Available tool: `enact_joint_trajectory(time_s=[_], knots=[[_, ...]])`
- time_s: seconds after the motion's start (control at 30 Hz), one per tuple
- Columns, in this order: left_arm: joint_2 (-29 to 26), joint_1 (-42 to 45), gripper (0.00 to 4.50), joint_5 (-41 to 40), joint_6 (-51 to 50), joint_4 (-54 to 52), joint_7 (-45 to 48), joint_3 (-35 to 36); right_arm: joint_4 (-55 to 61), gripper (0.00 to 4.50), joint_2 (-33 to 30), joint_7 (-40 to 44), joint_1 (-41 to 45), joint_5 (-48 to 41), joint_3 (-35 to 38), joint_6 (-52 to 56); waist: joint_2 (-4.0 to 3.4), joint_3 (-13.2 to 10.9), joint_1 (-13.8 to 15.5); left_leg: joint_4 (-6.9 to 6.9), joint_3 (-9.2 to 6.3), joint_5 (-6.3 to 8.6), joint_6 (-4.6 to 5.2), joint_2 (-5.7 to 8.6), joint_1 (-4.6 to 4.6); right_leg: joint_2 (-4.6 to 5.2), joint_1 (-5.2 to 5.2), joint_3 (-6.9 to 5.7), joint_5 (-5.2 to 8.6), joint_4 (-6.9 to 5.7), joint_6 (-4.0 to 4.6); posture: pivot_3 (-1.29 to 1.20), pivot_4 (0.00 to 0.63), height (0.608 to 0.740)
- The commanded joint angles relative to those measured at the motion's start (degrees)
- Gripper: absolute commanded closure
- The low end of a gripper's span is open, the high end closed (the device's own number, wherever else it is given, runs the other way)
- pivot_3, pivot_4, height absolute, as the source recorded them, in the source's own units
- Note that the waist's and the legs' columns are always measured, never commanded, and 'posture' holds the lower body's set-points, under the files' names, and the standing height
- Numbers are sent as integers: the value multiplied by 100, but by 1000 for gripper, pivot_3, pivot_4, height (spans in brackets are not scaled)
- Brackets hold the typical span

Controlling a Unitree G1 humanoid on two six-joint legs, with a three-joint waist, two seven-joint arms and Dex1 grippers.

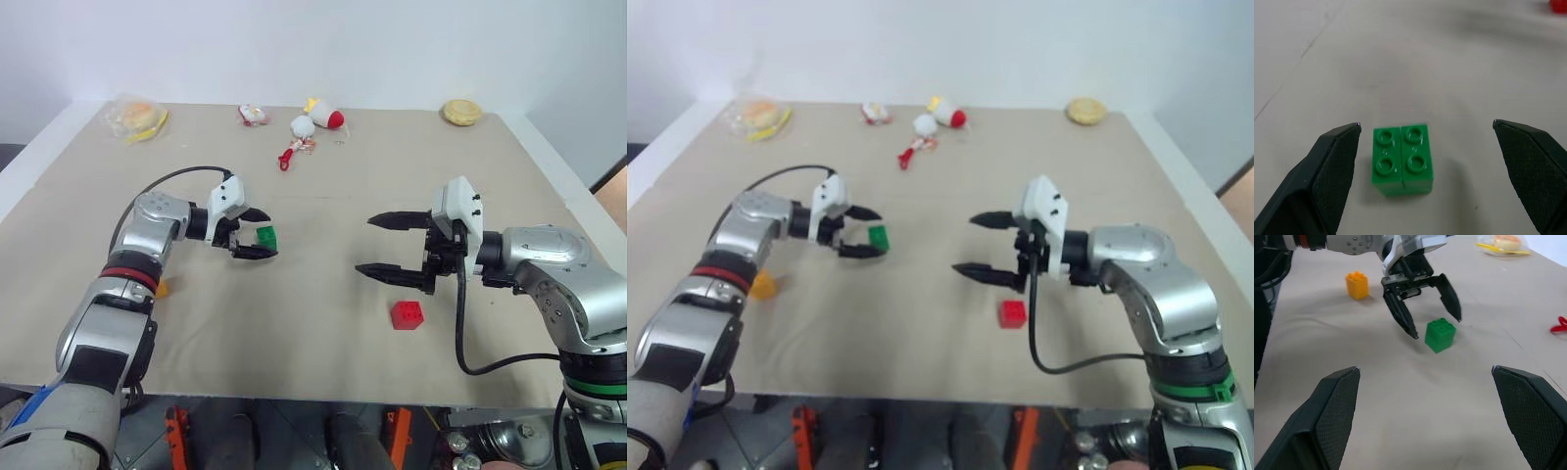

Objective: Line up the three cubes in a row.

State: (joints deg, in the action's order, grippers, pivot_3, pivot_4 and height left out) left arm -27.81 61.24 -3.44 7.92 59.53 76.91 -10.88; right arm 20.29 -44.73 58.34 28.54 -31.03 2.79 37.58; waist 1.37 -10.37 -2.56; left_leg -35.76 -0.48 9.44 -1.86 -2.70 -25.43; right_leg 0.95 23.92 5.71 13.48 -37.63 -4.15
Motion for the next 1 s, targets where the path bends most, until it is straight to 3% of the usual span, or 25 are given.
enact_joint_trajectory(time_s=[0.03,0.23,0.27,0.53,0.8,1.0], knots=[[60,282,0,165,244,279,-164,98,280,43,-113,-84,-42,-150,260,-1,0,0,1,-1,-1,0,0,0,0,0,0,-1,0,-2,0,0,150,737],[150,387,0,368,272,541,-202,105,299,43,-152,-186,-94,-208,265,-17,4,-2,-3,-12,-1,-1,-1,1,0,0,0,0,2,-15,-4,0,150,737],[162,395,548,388,280,563,-210,118,298,0,-158,-195,-97,-217,263,-18,4,-2,-5,-13,0,-1,0,0,0,0,2,2,2,-20,-4,0,150,737],[211,399,3184,465,300,651,-263,172,284,0,-207,-252,-70,-253,239,-19,4,-2,-5,-16,-3,-2,-1,0,0,-4,13,2,10,-47,2,0,150,737],[248,278,3206,192,301,132,309,265,456,0,-362,-150,-315,-498,587,-25,5,-3,-3,-20,-3,-2,-1,0,0,-4,13,2,9,-50,2,0,150,737],[386,-467,3206,-324,-805,-2081,1216,-8,701,0,-830,372,-1289,-851,1466,-161,5,-2,6,-19,-6,-2,-2,4,-10,3,10,0,10,-49,12,0,150,737]])
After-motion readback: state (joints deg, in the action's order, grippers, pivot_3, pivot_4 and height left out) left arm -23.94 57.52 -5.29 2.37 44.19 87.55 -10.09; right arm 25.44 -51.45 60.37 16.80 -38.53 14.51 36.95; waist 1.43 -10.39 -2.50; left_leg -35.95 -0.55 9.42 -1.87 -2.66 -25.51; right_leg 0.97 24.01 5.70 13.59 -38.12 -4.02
